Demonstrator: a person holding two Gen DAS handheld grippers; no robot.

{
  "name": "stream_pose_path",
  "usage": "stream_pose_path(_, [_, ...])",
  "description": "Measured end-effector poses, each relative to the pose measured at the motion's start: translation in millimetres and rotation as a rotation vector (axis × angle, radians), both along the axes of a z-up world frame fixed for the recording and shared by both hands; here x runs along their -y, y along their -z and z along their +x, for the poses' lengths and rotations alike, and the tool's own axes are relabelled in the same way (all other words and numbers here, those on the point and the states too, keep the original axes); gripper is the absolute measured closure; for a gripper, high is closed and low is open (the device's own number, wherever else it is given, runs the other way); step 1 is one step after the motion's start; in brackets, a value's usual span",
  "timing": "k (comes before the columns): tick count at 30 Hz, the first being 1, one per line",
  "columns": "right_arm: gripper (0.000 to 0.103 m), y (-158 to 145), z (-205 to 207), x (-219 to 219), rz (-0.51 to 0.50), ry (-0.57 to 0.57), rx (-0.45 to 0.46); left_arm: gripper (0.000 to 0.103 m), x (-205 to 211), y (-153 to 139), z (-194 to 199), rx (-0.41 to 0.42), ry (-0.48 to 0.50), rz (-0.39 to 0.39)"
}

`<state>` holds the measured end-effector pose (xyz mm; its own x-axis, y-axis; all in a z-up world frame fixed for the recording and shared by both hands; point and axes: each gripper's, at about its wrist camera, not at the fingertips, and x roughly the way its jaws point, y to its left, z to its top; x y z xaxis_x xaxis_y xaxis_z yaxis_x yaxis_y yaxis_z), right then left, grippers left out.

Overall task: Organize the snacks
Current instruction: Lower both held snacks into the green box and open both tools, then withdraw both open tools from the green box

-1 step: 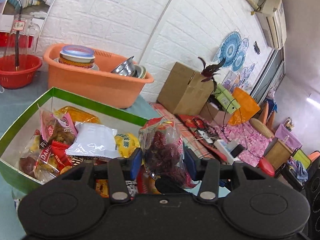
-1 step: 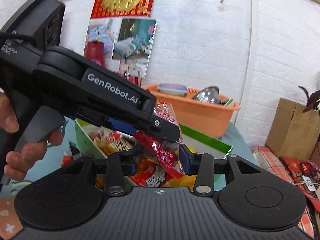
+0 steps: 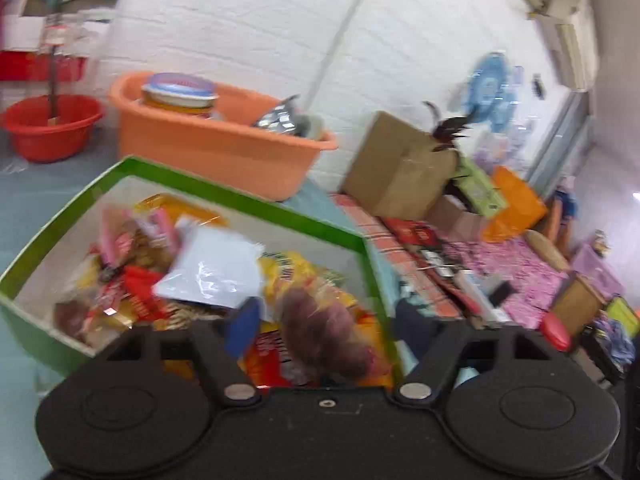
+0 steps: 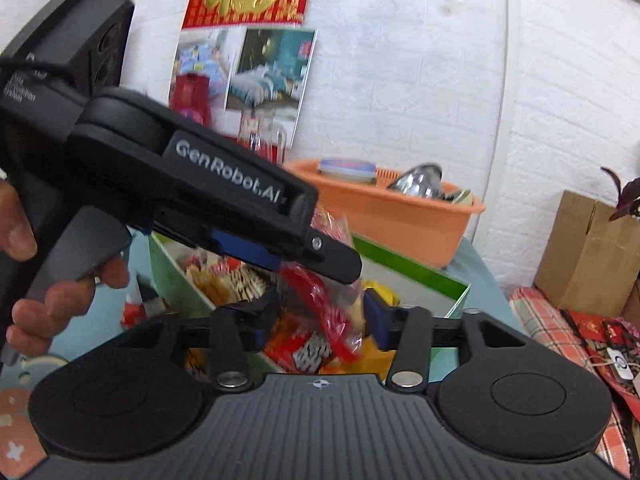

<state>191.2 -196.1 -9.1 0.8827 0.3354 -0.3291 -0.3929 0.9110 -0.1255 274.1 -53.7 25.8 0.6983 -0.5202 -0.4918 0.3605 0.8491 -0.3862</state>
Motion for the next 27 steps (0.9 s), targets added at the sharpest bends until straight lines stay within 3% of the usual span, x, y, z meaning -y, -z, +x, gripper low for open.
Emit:
stream_pose_path(6, [0.0,9.3,-6.3,5.1,0.011,0.024,-0.002,0.0,-15.4,6.2,-8.3,-0.006,-0.013,-0.007])
stream_pose_path(13, [0.0,-16.9,-34.3,17.4,0.071,0.009,0.023,0.0,-25.3,-22.7,-51.2,0.046,-0.024,-0.014])
stream_pose_path(17, [0.0,-32.1,-60.6,30.6,0.138,-0.036,0.007,0.0,-38.8,-29.6,-81.8,0.023,-0.04,-0.033])
stream_pose_path(22, [0.0,-33.4,-92.1,40.7,0.182,-0.09,-0.062,0.0,-54.3,-17.4,-126.9,-0.019,-0.047,-0.026])
stream_pose_path(27, [0.0,-11.0,-124.4,40.9,0.153,-0.136,-0.161,0.0,-71.9,10.4,-168.1,-0.083,-0.061,-0.02])
